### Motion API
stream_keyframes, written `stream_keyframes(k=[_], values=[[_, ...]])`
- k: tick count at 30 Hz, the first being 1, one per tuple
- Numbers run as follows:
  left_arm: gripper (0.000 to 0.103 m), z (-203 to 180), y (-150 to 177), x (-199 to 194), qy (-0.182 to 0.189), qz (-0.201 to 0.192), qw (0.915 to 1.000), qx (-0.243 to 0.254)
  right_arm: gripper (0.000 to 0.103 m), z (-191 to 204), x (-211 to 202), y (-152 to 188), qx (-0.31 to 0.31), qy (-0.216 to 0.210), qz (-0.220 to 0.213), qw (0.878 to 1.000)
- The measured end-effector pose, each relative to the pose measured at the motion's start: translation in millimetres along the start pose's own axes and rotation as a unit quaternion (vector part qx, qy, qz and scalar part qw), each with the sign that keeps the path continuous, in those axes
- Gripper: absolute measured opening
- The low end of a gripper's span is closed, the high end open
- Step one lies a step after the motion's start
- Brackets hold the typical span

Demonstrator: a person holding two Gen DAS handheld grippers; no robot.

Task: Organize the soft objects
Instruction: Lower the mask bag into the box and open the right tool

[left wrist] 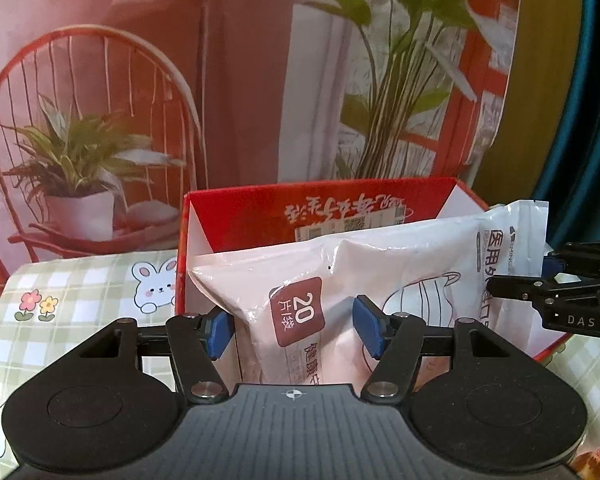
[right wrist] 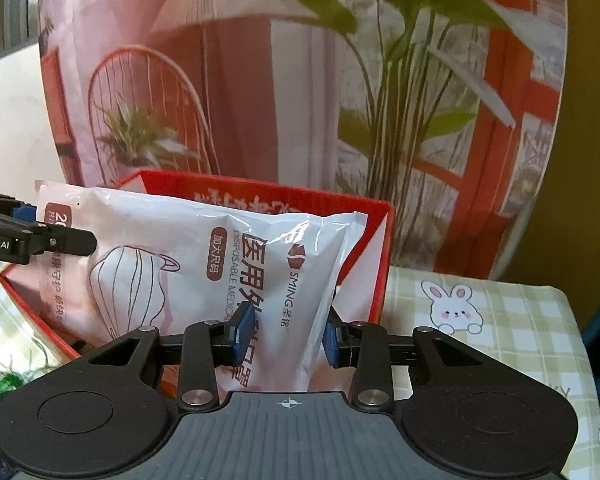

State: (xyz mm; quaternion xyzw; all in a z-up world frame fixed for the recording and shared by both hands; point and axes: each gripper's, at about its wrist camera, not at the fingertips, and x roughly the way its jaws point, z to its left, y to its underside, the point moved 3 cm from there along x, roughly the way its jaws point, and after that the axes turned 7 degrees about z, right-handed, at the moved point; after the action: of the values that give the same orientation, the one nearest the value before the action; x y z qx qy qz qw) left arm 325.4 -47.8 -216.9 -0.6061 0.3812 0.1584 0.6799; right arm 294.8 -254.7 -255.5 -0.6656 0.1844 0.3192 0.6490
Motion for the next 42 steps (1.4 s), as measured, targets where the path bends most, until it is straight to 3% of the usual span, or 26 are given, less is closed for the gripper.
stream_keyframes(k=[5,9,12,15,17,35,39,42], values=[[0.07,6.4,-3.3,0.7,-0.026,0.005,0.9997,0.004,0.034,-0.3,6.7,-0.5,-0.009,0.006,0.016,1.0],[0.071,13.5,-12.0,-10.0,-0.024,-0.012,0.9996,-0.012,0.048,-1.2,6.4,-7.6,-0.02,0.018,0.019,0.999],[0.068,14.2,-17.2,-13.2,-0.018,-0.022,0.9995,-0.017,0.048,-3.8,0.6,-14.2,-0.022,0.024,0.011,0.999],[0.057,11.8,-17.4,-8.8,-0.011,-0.014,0.9997,-0.017,0.043,-4.5,-2.7,-21.2,-0.026,0.011,0.009,1.0],[0.057,9.6,-15.4,-7.4,-0.012,-0.01,0.9998,-0.014,0.038,-2.0,-3.4,-24.0,-0.032,0.008,0.009,0.999],[0.058,-9.8,-0.6,-22.2,-0.017,-0.006,0.9998,0.013,0.04,20.6,-11.9,-15.6,-0.036,-0.016,0.014,0.999],[0.073,-15.1,4.0,-30.7,-0.026,-0.012,0.9994,0.022,0.047,21.5,-17.2,-11.3,-0.031,-0.01,0.01,0.999],[0.087,-18.5,7.7,-40.9,-0.033,-0.025,0.9988,0.027,0.063,22.0,-23.0,-9.8,-0.027,-0.003,0.004,1.0]])
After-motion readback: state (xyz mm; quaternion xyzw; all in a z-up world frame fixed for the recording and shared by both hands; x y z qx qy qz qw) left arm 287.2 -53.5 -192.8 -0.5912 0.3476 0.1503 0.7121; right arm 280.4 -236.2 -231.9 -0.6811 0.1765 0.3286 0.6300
